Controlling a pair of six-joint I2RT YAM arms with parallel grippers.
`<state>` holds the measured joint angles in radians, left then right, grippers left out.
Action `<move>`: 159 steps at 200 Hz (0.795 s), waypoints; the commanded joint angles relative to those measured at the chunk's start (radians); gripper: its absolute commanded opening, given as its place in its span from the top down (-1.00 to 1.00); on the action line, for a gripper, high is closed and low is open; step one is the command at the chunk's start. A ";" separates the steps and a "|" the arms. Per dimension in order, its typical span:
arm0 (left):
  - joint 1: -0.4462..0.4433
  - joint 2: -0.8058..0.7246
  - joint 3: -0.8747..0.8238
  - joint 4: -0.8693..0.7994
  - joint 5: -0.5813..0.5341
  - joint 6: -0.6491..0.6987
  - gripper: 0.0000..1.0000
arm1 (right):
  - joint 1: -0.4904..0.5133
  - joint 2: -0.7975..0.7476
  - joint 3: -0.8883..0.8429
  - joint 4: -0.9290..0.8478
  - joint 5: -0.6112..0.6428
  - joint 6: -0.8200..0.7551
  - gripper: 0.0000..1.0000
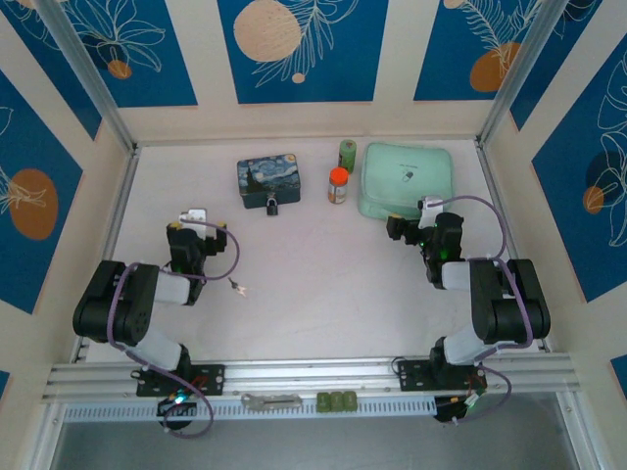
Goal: Unlock the padlock with the key
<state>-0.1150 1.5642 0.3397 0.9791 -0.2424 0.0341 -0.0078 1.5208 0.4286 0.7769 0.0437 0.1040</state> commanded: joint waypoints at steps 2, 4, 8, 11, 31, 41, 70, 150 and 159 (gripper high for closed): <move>0.014 0.006 0.024 -0.005 0.017 -0.005 -0.99 | -0.006 0.001 -0.002 0.014 -0.016 -0.008 -0.98; 0.014 0.006 0.024 -0.005 0.017 -0.007 -0.99 | -0.006 0.001 -0.003 0.013 -0.016 -0.007 -0.98; 0.014 0.006 0.024 -0.005 0.017 -0.006 -0.99 | -0.006 0.001 -0.002 0.014 -0.016 -0.007 -0.98; 0.014 0.006 0.024 -0.005 0.017 -0.007 -0.99 | -0.006 0.001 -0.003 0.014 -0.016 -0.007 -0.98; 0.014 0.007 0.024 -0.005 0.017 -0.007 -0.99 | -0.006 0.001 -0.004 0.015 -0.015 -0.008 -0.98; 0.014 0.006 0.024 -0.006 0.017 -0.007 -0.99 | -0.006 0.001 -0.004 0.013 -0.016 -0.007 -0.98; 0.014 0.005 0.020 0.000 0.016 -0.005 -0.99 | 0.011 -0.016 0.007 -0.015 -0.001 -0.027 -0.98; -0.049 -0.276 0.075 -0.282 -0.133 0.011 -0.99 | 0.247 -0.242 0.134 -0.364 0.364 -0.089 -0.99; -0.049 -0.328 0.083 -0.304 -0.135 -0.033 -0.99 | 0.269 -0.269 0.145 -0.393 0.373 -0.076 -0.98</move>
<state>-0.1516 1.3605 0.3641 0.8005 -0.3153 0.0418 0.2161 1.3231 0.5274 0.5125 0.2905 0.0322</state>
